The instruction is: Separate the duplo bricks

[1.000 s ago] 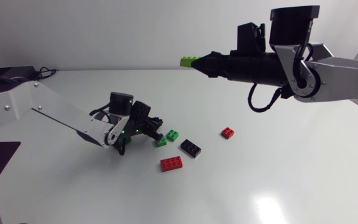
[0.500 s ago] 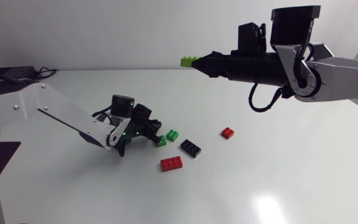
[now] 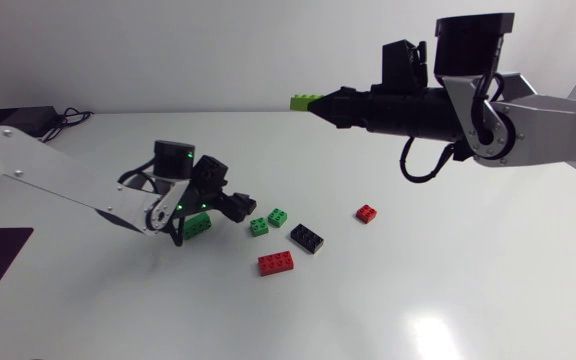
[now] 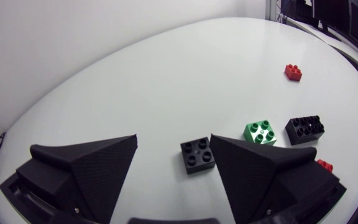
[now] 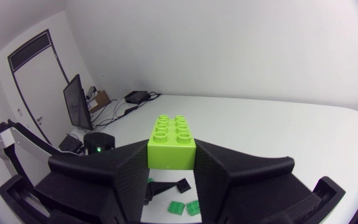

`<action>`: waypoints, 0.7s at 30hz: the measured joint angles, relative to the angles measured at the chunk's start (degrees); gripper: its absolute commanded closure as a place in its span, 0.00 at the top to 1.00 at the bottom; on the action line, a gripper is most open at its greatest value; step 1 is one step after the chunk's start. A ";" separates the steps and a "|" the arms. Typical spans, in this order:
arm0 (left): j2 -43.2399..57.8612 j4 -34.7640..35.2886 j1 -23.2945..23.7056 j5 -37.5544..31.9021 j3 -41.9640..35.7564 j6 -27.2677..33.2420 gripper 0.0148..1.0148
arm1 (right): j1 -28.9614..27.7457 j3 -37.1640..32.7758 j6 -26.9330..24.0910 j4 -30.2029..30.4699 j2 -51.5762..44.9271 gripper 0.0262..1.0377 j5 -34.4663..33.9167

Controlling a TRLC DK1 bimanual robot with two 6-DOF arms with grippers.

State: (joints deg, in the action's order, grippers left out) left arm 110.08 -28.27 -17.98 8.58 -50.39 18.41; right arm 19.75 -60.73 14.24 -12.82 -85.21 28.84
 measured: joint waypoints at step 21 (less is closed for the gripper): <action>-16.65 8.59 10.19 5.57 14.62 20.31 0.80 | 0.13 0.63 -0.15 0.48 0.00 0.08 0.81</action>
State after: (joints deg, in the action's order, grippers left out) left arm 93.43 -19.68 -7.79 14.15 -35.77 38.72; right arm 19.88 -60.10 14.09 -12.34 -85.21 29.65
